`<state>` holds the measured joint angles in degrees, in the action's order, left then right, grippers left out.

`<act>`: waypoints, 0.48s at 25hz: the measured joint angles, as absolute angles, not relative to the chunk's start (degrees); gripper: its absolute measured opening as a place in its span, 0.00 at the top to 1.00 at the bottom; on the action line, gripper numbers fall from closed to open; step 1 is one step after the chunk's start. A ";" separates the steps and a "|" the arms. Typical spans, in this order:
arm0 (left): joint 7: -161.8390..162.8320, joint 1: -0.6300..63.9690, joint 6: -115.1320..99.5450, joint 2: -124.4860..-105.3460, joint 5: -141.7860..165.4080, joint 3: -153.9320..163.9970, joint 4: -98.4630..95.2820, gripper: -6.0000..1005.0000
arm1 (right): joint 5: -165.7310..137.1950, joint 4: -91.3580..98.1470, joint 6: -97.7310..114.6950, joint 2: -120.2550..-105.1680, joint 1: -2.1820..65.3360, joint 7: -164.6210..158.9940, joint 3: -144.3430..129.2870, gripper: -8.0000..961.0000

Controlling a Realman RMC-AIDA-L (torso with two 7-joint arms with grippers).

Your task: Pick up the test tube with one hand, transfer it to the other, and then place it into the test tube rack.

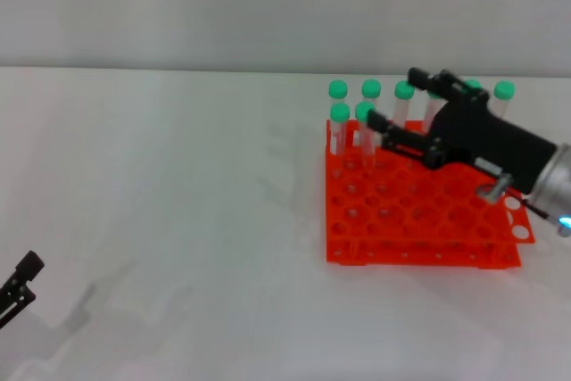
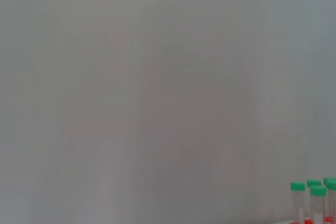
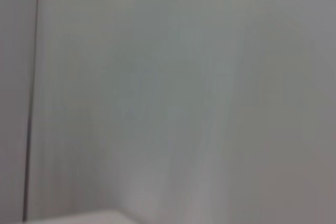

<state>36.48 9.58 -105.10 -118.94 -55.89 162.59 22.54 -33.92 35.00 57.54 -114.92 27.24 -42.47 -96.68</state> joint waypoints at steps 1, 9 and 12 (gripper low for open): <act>36.47 9.59 -105.11 -118.92 -55.90 162.50 22.57 0.12 | -33.92 35.10 58.45 -114.88 26.88 -42.47 -95.99 0.12; 35.86 9.82 -104.97 -118.91 -57.29 162.26 22.70 0.12 | -33.99 34.87 65.45 -114.73 22.53 -42.42 -86.34 0.12; 35.77 10.36 -104.50 -118.91 -58.17 162.24 22.90 0.12 | -34.01 34.80 66.39 -114.69 21.02 -42.36 -82.36 0.12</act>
